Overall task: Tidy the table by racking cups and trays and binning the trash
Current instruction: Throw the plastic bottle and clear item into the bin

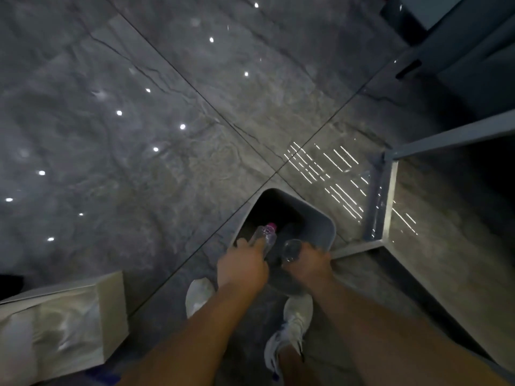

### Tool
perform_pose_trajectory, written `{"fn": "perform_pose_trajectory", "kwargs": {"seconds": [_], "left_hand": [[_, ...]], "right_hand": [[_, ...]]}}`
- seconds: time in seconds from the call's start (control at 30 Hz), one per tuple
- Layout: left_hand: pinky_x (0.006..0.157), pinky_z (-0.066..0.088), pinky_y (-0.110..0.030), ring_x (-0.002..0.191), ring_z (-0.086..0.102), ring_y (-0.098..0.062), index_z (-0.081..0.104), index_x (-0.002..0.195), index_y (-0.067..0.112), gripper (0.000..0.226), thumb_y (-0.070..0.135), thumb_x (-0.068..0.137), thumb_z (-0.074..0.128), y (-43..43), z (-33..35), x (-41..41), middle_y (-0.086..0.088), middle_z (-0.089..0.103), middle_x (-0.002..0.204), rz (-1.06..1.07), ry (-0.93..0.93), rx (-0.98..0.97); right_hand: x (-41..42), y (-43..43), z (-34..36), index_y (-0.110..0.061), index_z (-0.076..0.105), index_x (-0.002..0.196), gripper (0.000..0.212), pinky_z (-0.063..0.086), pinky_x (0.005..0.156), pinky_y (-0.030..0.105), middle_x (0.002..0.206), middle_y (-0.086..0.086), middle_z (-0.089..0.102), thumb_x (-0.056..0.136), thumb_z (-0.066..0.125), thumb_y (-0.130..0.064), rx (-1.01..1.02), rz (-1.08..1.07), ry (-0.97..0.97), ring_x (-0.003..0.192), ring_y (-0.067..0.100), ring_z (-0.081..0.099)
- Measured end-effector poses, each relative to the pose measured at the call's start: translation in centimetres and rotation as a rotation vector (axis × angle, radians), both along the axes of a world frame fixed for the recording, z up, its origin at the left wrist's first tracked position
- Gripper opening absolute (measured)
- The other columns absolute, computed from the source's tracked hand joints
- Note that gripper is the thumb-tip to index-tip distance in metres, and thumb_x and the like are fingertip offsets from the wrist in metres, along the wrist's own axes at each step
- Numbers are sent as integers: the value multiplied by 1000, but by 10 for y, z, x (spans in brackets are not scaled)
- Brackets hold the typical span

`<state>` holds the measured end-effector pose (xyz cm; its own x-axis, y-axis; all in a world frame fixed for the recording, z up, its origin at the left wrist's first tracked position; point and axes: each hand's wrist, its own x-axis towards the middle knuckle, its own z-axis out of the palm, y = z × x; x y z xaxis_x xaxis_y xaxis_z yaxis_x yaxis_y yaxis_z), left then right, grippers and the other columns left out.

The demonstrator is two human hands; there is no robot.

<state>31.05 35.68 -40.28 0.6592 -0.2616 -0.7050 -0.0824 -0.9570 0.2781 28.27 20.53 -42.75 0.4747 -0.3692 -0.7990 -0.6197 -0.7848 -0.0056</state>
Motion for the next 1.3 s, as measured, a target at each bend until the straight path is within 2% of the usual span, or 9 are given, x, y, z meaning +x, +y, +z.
{"fn": "perform_pose_trajectory", "kwargs": {"seconds": [0.07,0.2,0.33,0.43,0.6,0.73,1.03,1.3], "left_hand": [[77,49,-41,109,57,-36,48,134,19,43,30,93,50,-11,-20,1,-15,53,122,-67,-27,42],[81,50,-43,111,53,-37,53,128,11,40,23,90,51,-25,-55,8,-18,51,123,-155,-27,85],[87,48,-43,113,53,-36,54,129,12,41,23,90,55,-30,-84,16,-19,52,125,-207,-31,130],[91,46,-46,114,52,-37,55,127,9,41,25,89,59,-35,-97,16,-19,51,126,-254,-48,158],[89,42,-48,112,51,-40,58,121,7,30,14,97,42,-43,-103,4,-20,52,124,-367,-113,138],[91,40,-48,113,49,-40,57,119,4,30,13,96,41,-39,-102,-1,-21,51,125,-428,-140,114],[94,39,-46,113,49,-37,53,123,10,33,17,91,48,-8,-44,6,-17,51,124,-504,-173,83],[95,40,-46,117,50,-34,54,122,14,34,25,90,52,20,62,4,-15,53,127,-450,-89,130]], "right_hand": [[1,-3,-20,-19,54,131,57,35,106,37,133,9,57,82,63,-46,-12,88,-16,124,32,47],[4,-6,-55,-16,48,135,62,39,105,39,136,12,45,82,65,-41,0,174,-8,126,35,39],[8,-9,-82,-16,47,136,65,39,104,39,136,12,48,81,66,-43,28,150,8,127,34,40],[8,-12,-93,-16,46,134,67,38,105,41,140,15,43,78,69,-43,43,137,10,129,36,37],[6,-19,-97,-20,50,132,56,38,104,40,133,10,51,82,62,-44,57,155,-50,123,33,43],[0,-23,-93,-18,51,127,51,40,101,40,128,9,51,84,61,-44,44,182,-60,121,34,44],[2,-21,-43,-16,52,126,48,41,103,38,129,10,55,84,59,-38,73,192,-51,123,33,47],[1,3,65,-12,53,126,51,51,94,39,124,15,59,83,64,-37,161,-15,-91,118,35,54]]}}
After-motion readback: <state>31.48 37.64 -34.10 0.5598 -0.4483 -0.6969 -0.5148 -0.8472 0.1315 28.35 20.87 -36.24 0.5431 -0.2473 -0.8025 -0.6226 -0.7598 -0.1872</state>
